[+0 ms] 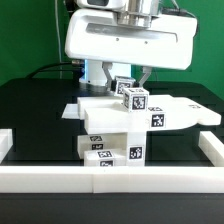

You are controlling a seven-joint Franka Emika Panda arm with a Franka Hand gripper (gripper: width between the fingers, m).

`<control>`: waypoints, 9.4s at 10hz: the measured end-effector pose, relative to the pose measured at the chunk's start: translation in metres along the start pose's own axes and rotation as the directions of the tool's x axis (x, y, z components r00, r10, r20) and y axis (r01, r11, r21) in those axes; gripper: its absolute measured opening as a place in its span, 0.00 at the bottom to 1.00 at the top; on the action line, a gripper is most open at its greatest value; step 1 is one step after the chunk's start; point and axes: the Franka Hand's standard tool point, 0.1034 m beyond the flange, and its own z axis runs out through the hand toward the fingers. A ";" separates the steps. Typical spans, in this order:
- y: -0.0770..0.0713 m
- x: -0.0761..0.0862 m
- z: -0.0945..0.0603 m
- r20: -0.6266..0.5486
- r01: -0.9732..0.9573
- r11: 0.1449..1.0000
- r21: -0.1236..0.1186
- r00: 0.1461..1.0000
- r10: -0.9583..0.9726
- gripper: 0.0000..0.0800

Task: Assemble chair

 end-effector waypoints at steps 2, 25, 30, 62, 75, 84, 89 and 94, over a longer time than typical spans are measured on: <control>0.000 0.000 0.000 0.000 -0.026 1.000 0.000 1.000 0.026 0.35; 0.013 0.001 0.004 0.062 -0.997 0.067 0.034 0.069 0.996 0.35; 0.006 0.002 0.003 0.056 -0.969 0.243 0.046 0.246 0.968 0.81; 0.008 0.001 0.003 -0.002 -0.489 0.872 0.026 0.872 0.489 0.35; 0.014 -0.002 0.011 0.058 -0.997 0.072 0.027 0.073 0.996 0.35; 0.013 -0.002 0.012 0.120 -0.869 -0.495 -0.011 -0.493 0.862 0.35; 0.011 -0.002 0.013 0.125 -0.855 -0.518 -0.018 -0.516 0.848 0.70; 0.003 0.001 0.011 0.112 -0.990 -0.138 0.029 -0.134 0.985 0.81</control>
Offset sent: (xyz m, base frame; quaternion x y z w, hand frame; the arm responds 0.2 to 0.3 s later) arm 0.0000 0.0000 0.0000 0.0000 0.0000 0.1296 0.9916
